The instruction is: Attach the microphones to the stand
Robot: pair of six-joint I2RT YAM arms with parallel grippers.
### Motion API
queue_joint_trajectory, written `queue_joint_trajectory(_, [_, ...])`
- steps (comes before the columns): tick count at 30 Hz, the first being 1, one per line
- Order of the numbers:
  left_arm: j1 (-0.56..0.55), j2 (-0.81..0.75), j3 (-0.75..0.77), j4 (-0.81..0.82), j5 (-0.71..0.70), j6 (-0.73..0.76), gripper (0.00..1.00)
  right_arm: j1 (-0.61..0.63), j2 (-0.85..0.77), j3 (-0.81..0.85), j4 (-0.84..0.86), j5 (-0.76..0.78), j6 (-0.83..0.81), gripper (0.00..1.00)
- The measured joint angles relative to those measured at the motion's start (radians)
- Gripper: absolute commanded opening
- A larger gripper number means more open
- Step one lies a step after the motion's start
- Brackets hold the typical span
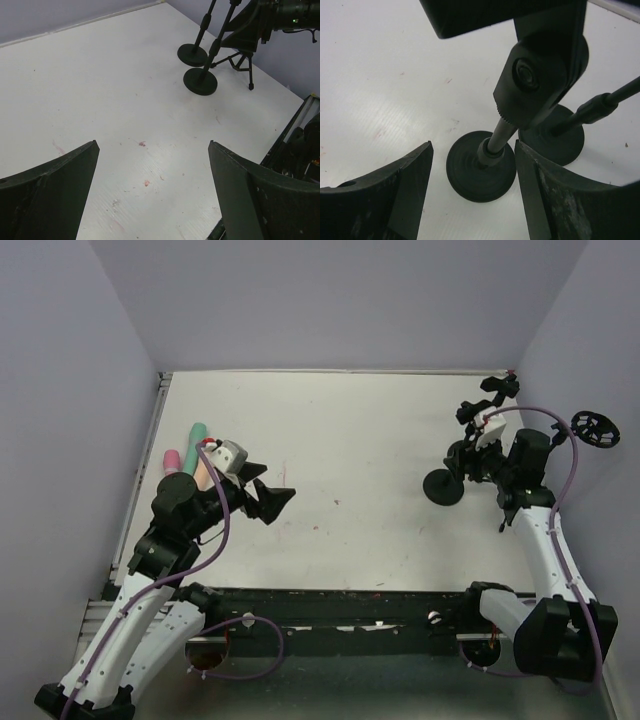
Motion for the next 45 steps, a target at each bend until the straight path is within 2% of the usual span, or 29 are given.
queue_joint_trajectory(5, [0.000,0.005,-0.002,0.000,0.000,0.002,0.99,0.000,0.016,-0.048,0.147,-0.031,0.012,0.66])
queue_joint_trajectory(9, [0.000,0.018,-0.002,0.000,0.000,0.002,0.99,0.000,0.025,-0.055,0.206,-0.054,0.010,0.47])
queue_joint_trajectory(14, [0.000,0.025,-0.004,0.000,0.000,0.002,0.99,-0.002,0.034,-0.054,0.218,-0.117,-0.011,0.14])
queue_joint_trajectory(18, [0.000,0.021,-0.009,0.001,0.000,0.002,0.99,0.004,0.056,-0.032,0.195,-0.203,-0.023,0.06])
queue_joint_trajectory(22, [0.000,0.017,-0.013,0.001,0.000,0.003,0.99,0.051,0.098,0.016,0.143,-0.317,-0.014,0.05])
queue_joint_trajectory(28, [0.000,-0.010,-0.032,0.016,0.000,0.019,0.99,0.287,0.224,0.158,0.150,-0.451,0.050,0.05])
queue_joint_trajectory(33, [0.000,-0.043,-0.070,0.050,0.000,0.030,0.99,0.481,0.368,0.285,0.172,-0.466,0.064,0.07])
queue_joint_trajectory(38, [0.000,-0.045,-0.088,0.070,-0.003,0.042,0.99,0.613,0.468,0.329,0.209,-0.431,0.063,0.10])
queue_joint_trajectory(42, [0.000,-0.037,-0.090,0.080,-0.004,0.045,0.99,0.652,0.506,0.334,0.208,-0.415,0.062,0.17])
queue_joint_trajectory(45, [0.000,-0.031,-0.090,0.084,-0.004,0.046,0.99,0.651,0.505,0.333,0.209,-0.412,0.048,0.31])
